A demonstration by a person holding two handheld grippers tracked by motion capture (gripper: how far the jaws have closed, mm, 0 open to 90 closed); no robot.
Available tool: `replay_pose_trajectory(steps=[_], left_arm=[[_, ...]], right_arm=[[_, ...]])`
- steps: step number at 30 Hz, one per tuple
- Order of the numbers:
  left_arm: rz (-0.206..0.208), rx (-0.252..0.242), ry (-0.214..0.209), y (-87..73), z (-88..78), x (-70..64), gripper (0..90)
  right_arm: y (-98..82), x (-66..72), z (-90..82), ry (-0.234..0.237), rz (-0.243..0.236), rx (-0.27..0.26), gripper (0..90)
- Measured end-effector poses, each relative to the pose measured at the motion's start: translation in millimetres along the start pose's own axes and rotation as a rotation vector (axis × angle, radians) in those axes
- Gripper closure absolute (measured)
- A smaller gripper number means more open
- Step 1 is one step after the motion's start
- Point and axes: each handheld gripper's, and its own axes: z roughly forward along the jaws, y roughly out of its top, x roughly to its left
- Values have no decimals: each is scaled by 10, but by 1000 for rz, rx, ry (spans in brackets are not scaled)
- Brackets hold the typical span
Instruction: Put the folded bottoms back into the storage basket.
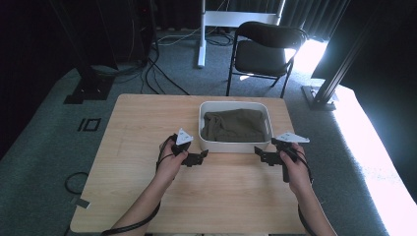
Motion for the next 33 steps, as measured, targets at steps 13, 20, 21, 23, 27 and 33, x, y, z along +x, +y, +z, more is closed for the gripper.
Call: replay_pose_trajectory(steps=[13, 20, 21, 23, 27, 33], left_arm=[[-7, 33, 69, -293, -21, 149, 178], [-34, 51, 114, -454, -73, 296, 177], [-34, 51, 114, -454, -73, 296, 178], [-25, 69, 141, -500, -89, 355, 178], [-29, 74, 179, -547, -121, 423, 177], [-52, 79, 216, -641, -224, 547, 177]], right_arm=[[-346, -30, -61, -20, 54, 13, 146], [-612, -145, -27, -90, 64, 69, 145], [-612, -145, -27, -90, 64, 69, 145], [-676, -166, -36, -108, 54, 81, 145], [-767, -184, -66, -130, 56, 96, 145], [-874, -208, -132, -160, 60, 112, 145]])
